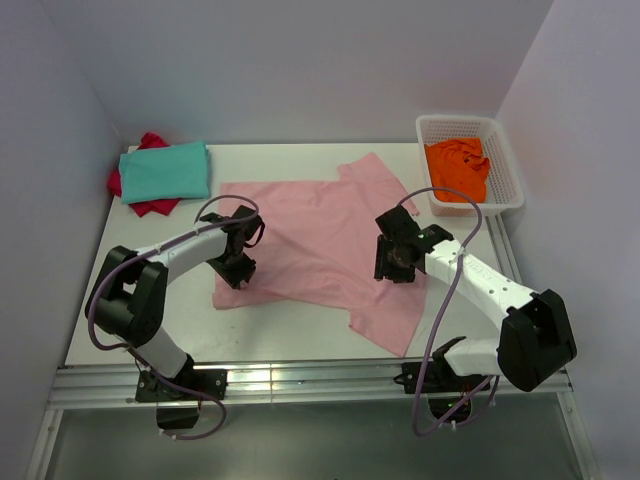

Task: Fold and stack the t-shirts
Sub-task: Flatten the tshirt out

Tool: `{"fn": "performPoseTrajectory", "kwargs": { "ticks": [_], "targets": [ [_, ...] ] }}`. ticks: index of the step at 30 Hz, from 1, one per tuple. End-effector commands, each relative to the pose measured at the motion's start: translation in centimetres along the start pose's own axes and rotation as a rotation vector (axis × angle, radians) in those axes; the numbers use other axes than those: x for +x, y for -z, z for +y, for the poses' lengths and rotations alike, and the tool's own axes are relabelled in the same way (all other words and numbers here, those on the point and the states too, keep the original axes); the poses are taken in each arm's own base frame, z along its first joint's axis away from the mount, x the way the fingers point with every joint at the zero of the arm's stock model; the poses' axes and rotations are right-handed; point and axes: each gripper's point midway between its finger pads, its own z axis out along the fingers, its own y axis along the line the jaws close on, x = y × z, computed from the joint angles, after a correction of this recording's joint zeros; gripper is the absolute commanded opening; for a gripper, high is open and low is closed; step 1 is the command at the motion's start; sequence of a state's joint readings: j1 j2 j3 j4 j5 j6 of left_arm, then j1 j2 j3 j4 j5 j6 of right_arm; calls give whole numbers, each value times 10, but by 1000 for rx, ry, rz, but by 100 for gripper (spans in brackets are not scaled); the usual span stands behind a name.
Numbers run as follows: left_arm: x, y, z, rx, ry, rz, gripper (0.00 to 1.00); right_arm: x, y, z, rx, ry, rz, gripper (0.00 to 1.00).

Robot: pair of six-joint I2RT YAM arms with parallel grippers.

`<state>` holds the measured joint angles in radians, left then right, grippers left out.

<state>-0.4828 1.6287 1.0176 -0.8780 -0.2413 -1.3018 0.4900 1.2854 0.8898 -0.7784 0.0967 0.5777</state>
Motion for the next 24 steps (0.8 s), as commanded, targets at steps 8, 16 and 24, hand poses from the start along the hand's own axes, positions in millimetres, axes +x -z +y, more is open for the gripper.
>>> {"fn": "performPoseTrajectory", "kwargs": {
  "ticks": [8, 16, 24],
  "targets": [
    [7, 8, -25, 58, -12, 1, 36, -6, 1, -4, 9, 20, -37, 52],
    [19, 2, -29, 36, -47, 15, 33, -6, 1, -6, 5, 20, -39, 52],
    [20, -1, -33, 32, -62, 20, 24, -7, 0, -6, 3, 19, -42, 51]
  ]
}}
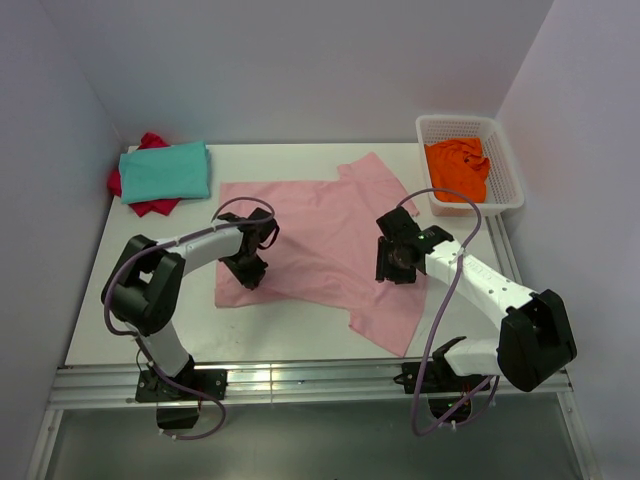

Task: Fold and stack the t-shirts
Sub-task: Flatten the tshirt out

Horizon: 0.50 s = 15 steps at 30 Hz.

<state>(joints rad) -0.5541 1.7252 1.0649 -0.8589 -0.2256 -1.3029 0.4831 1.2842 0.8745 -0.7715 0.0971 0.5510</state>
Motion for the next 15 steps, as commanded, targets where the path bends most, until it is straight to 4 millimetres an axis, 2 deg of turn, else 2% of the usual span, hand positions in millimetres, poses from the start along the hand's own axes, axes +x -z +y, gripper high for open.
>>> {"fn": "performPoseTrajectory", "kwargs": {
  "ticks": [1, 4, 15],
  "targets": [
    [-4, 10, -16, 42, 12, -8, 19, -9, 3, -3, -1, -4, -45, 51],
    [-6, 13, -15, 30, 12, -21, 0, -10, 2, -3, 0, -6, -47, 51],
    [-12, 32, -7, 15, -8, -65, 0, -10, 2, -4, 3, -7, -49, 51]
  ]
}}
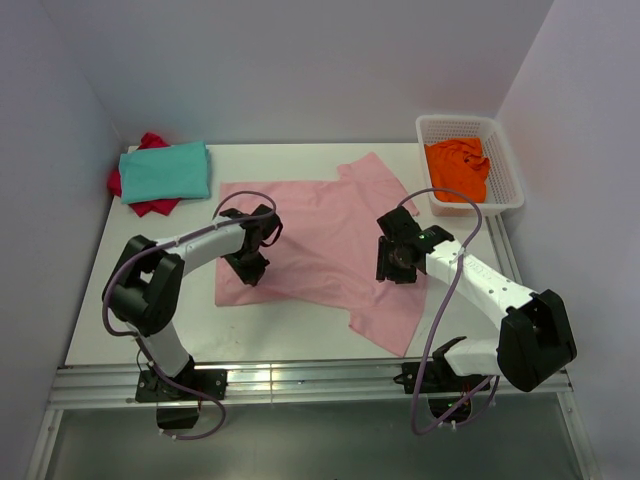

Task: Fold and stack the t-shirts
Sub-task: Flatten the tshirt out

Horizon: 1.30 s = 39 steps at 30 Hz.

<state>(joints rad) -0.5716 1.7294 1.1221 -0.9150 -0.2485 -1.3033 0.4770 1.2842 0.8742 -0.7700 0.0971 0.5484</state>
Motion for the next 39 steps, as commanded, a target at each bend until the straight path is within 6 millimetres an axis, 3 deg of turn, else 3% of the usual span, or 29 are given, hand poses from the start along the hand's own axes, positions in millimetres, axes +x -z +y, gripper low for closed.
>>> {"fn": "performPoseTrajectory", "kwargs": {
  "ticks": [1, 12, 16, 24, 28, 31, 32, 33, 34, 36, 39],
  "targets": [
    [-9, 20, 1, 14, 8, -45, 0, -8, 2, -3, 3, -4, -46, 51],
    [8, 38, 18, 41, 8, -28, 0, -7, 1, -4, 4, -3, -40, 51],
    [28, 41, 27, 56, 0, -3, 0, -4, -2, -3, 2, 1, -24, 51],
    [70, 29, 50, 20, -52, 30, 3, 4, -11, -2, 5, 13, 21, 51],
    [96, 23, 63, 1, -112, 72, 19, 6, -14, -3, 16, 15, 32, 51],
    [100, 30, 70, -5, -148, 70, 48, 6, -16, -4, 19, 17, 37, 51],
    [98, 37, 66, 11, -149, 57, 57, 6, -16, -3, 17, 17, 37, 51],
    [94, 44, 64, 23, -145, 40, 74, 6, -16, -2, 13, 15, 41, 51],
    [89, 55, 66, 34, -144, 23, 80, 7, -15, -2, 15, 17, 45, 51],
    [72, 78, 52, 109, -111, -45, 88, 1, -13, 1, 12, 15, 40, 51],
    [44, 109, 35, 225, -63, -158, 84, -12, -5, 9, -7, 4, 13, 50]
  ]
}}
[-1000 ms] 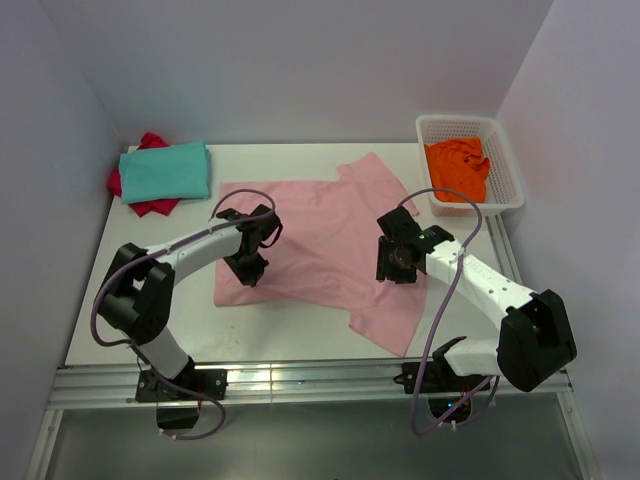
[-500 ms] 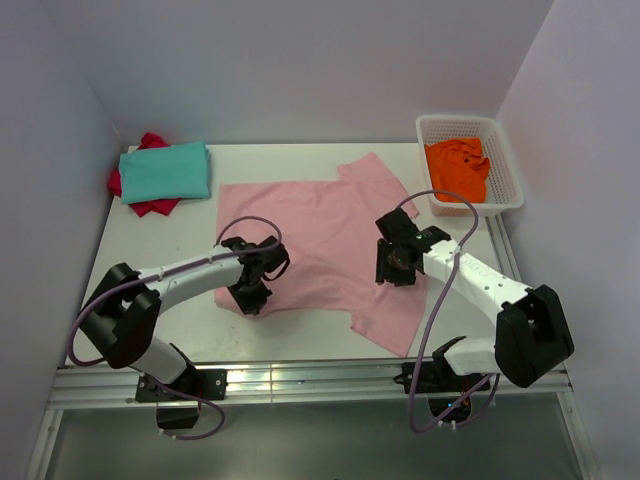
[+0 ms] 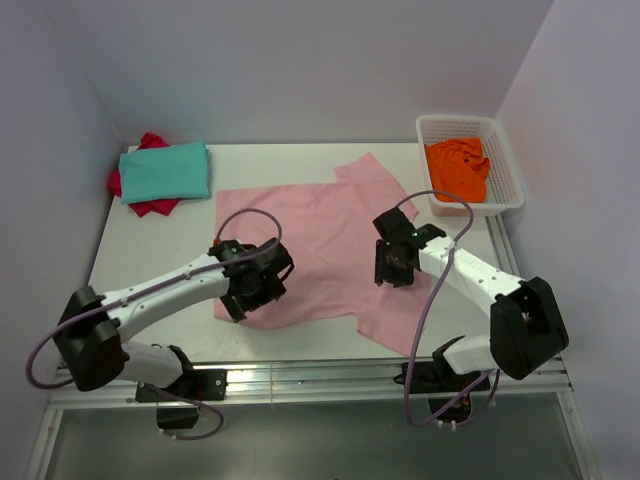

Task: Fold and stack the t-shirts
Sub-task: Flatten the tshirt out

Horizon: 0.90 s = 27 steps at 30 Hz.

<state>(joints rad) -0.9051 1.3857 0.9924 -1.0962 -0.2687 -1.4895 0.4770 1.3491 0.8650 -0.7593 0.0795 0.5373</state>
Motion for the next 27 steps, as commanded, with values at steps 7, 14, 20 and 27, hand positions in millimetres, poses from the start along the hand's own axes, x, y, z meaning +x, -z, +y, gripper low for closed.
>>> {"fn": "performPoseTrajectory", "kwargs": {
  "ticks": [7, 14, 20, 27],
  "targets": [
    [-69, -4, -32, 50, 30, -134, 59, -49, 25, 27, -56, -29, -80, 50],
    [-64, -59, -24, -107, -49, -96, 0, -47, 25, 22, -32, -16, -79, 50],
    [-47, -76, -10, -128, -40, -43, 0, -40, 21, 15, -17, -14, -74, 50],
    [-30, -75, 24, -132, 17, -15, 1, -34, 14, 13, -11, -8, -56, 50]
  ]
}}
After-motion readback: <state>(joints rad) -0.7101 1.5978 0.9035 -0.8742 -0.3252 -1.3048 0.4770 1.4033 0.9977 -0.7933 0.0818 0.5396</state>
